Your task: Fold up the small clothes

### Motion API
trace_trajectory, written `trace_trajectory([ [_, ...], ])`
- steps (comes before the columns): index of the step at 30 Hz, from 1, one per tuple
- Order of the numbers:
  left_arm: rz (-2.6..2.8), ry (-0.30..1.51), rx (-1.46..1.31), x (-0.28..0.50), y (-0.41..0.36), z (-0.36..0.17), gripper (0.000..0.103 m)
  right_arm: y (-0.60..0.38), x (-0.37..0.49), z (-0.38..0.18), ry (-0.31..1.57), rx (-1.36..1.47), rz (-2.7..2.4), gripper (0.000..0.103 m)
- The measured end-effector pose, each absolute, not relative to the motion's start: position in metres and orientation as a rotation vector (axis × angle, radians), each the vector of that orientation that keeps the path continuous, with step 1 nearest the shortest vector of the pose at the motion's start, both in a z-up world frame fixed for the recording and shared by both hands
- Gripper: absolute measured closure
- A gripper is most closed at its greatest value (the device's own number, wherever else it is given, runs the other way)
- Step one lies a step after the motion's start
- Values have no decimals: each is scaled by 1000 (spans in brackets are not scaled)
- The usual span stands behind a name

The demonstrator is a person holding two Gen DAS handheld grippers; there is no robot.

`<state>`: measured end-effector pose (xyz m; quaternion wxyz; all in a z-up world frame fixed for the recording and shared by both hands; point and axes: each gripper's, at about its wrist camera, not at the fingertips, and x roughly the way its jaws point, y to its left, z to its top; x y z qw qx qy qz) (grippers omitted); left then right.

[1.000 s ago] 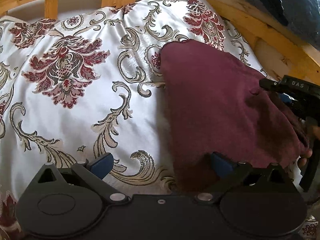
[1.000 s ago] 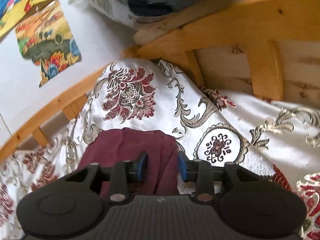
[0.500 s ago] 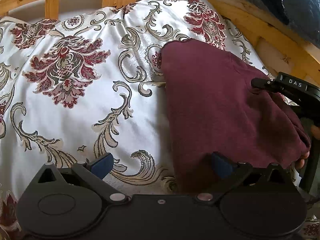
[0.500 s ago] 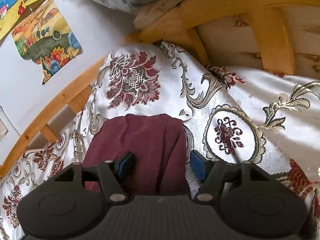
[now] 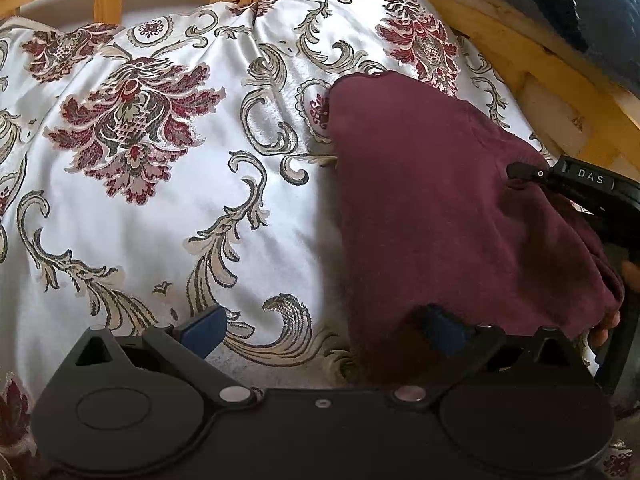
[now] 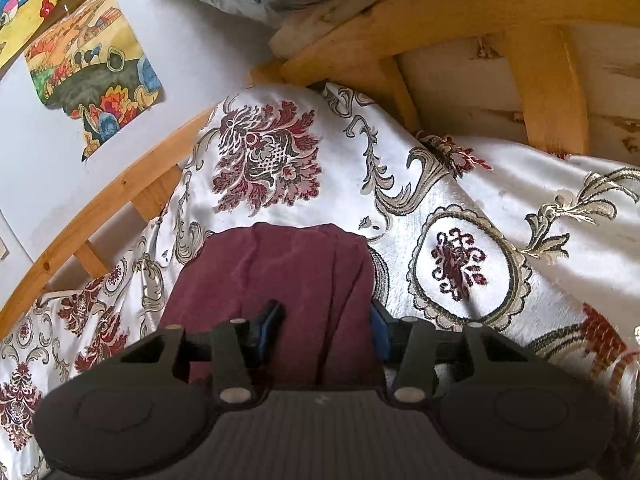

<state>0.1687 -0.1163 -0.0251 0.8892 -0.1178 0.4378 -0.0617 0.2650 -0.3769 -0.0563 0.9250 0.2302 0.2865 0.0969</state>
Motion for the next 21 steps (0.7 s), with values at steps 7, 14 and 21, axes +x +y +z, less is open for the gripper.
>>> trace_trajectory([
  [7,-127,910,-243,169,-117,-25,0,-377,265,-57,587,471,198,52],
  [14,-127,913,-245,169,-117,-25,1,-377,265,-57,586,465,196,51],
  [21,-164,936,-322,176,-108,-29,1,-376,265,-58,586,463,196,51],
])
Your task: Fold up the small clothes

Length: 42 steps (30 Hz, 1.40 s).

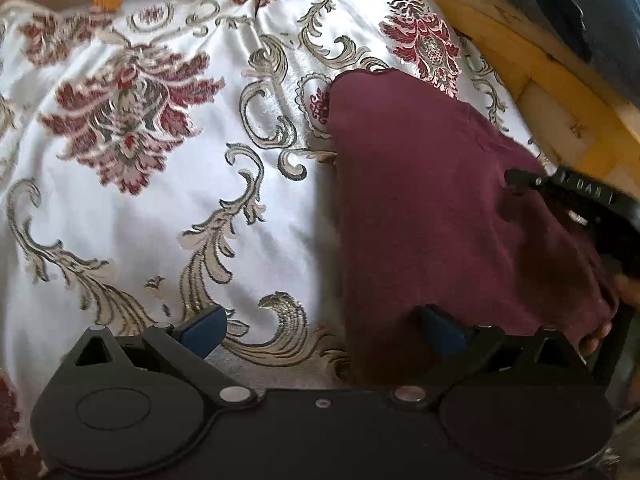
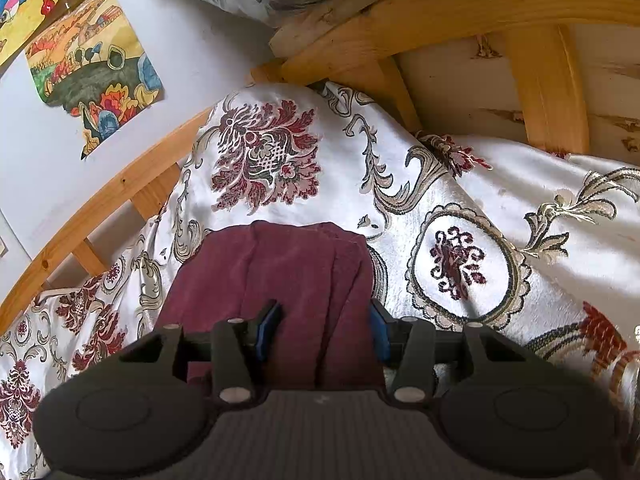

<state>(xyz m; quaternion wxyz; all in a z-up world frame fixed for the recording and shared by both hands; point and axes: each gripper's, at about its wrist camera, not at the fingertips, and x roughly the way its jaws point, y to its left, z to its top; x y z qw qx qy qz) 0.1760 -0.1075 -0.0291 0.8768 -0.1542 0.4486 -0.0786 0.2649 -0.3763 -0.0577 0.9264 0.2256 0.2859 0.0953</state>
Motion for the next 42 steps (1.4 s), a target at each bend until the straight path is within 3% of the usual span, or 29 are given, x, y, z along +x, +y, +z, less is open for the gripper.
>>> trace_trajectory([
  [11,-306,935,-602,208,-79,-38,13,-376,265,-58,588,456,194,51],
  [20,-342,944,-841,228,-64,-54,14,-375,264,-59,587,445,193,51],
  [26,-329,977,-945,235,-59,-63,27,-373,263,-59,586,437,187,51],
  [30,-355,1013,-945,240,-66,-64,45,-373,263,-59,584,435,185,51],
  [36,-337,1039,-872,245,-77,-56,58,-371,262,-59,570,431,184,51],
  [38,-323,1036,-813,244,-83,-47,62,-370,260,-58,563,426,182,54],
  [42,-287,1017,-694,241,-94,-28,67,-362,255,-53,535,404,189,70],
])
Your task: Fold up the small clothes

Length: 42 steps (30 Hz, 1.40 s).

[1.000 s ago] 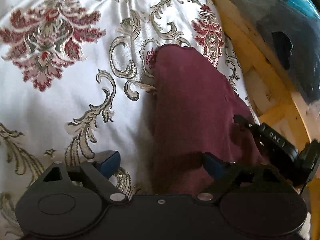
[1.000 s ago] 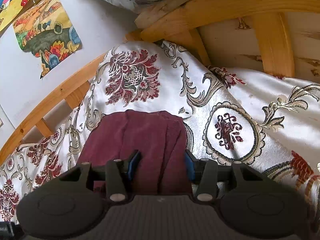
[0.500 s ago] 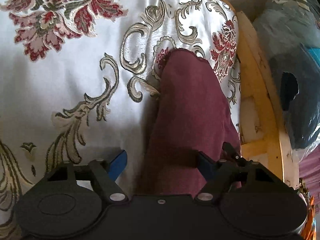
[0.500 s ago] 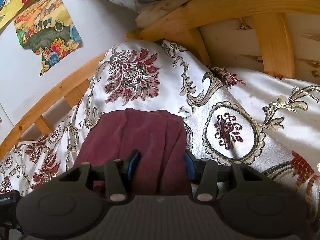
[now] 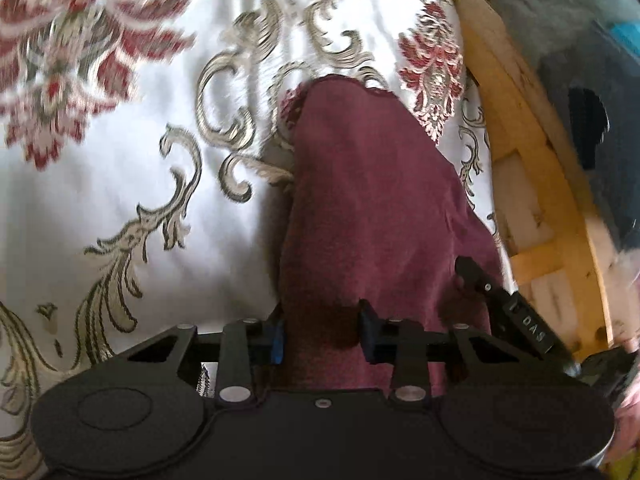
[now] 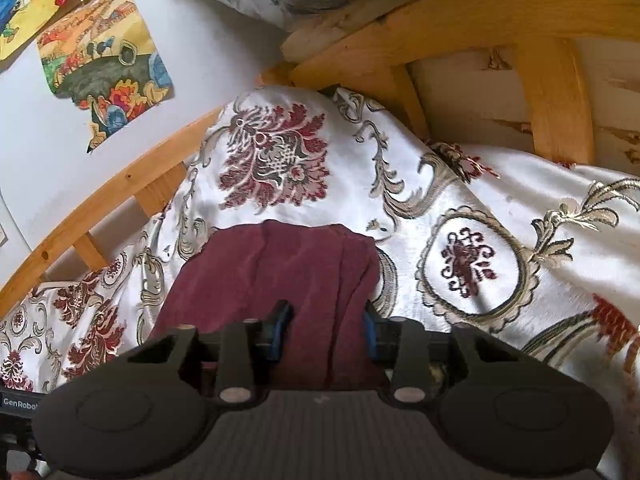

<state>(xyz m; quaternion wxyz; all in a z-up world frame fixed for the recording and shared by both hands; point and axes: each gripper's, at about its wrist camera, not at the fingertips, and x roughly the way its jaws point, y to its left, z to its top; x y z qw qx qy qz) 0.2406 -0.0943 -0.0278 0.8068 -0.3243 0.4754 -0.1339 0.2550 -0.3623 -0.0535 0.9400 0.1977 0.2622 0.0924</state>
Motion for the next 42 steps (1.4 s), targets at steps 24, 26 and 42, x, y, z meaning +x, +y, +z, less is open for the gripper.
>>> trace_trajectory([
  [24,-91,653,-263,218,-50,55,70,-227,268,2,210,21,396,78],
  [26,-52,655,-268,224,-40,54,70,-212,281,-2,223,8,410,78],
  [42,7,798,-369,255,-11,24,62,-196,320,-43,406,39,313,59],
])
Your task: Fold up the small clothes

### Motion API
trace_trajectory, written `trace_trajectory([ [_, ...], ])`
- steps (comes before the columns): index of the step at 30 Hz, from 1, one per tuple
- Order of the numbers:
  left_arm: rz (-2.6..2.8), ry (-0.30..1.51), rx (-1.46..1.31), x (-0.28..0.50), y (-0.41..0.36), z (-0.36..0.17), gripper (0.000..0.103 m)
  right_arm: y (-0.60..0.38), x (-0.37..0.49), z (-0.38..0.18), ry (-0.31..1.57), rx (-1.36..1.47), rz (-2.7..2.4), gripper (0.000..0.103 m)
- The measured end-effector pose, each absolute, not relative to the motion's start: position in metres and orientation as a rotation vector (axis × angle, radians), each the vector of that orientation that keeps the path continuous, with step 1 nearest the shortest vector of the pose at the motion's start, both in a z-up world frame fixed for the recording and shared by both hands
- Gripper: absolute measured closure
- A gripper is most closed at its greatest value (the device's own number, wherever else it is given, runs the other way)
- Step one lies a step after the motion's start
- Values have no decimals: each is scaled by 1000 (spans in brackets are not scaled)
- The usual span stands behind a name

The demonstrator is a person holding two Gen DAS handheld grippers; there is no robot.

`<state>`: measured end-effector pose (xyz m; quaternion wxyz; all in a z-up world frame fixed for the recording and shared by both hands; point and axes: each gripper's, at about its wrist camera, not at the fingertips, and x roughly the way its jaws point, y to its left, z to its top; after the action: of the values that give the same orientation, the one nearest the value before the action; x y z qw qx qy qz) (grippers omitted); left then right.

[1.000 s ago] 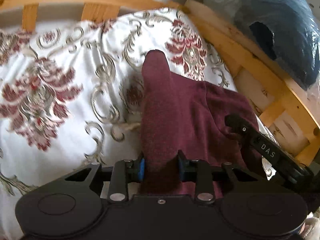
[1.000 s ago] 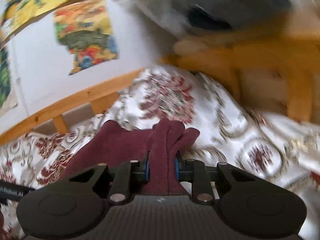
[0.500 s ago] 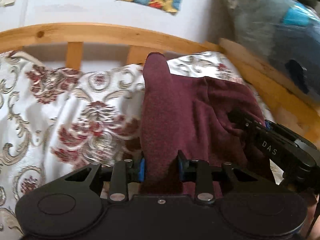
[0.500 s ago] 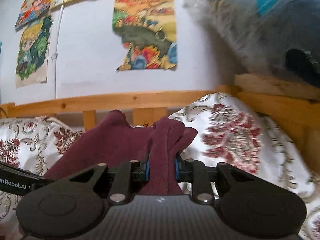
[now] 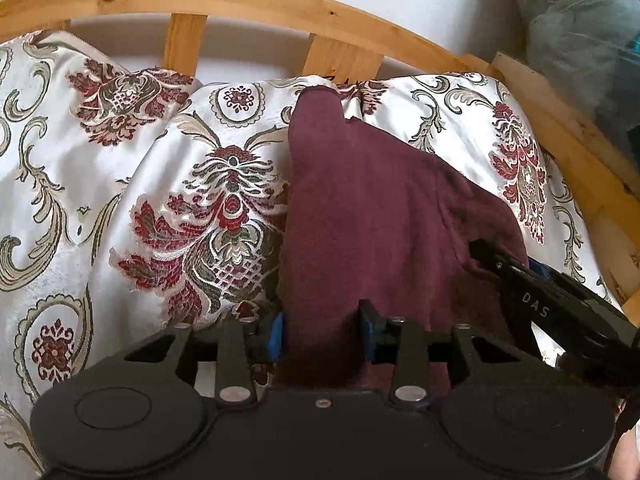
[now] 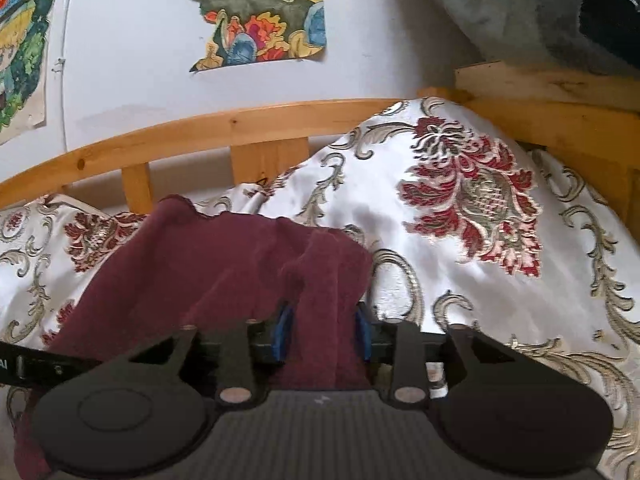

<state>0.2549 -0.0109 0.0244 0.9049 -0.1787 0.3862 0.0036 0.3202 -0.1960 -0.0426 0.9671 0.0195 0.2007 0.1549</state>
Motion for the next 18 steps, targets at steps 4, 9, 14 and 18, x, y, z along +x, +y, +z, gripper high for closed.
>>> trace_trajectory([
  [4,16,800,-376,251,-11,27,50,-200,314,-39,408,31,301,47],
  [9,51,788,-371,242,-12,34,23,-208,296,-30,382,35,289,27],
  [14,124,731,-328,227,-17,48,3,-220,272,-18,325,54,266,7],
  [18,151,695,-283,215,-23,61,1,-232,252,-6,268,64,244,0],
])
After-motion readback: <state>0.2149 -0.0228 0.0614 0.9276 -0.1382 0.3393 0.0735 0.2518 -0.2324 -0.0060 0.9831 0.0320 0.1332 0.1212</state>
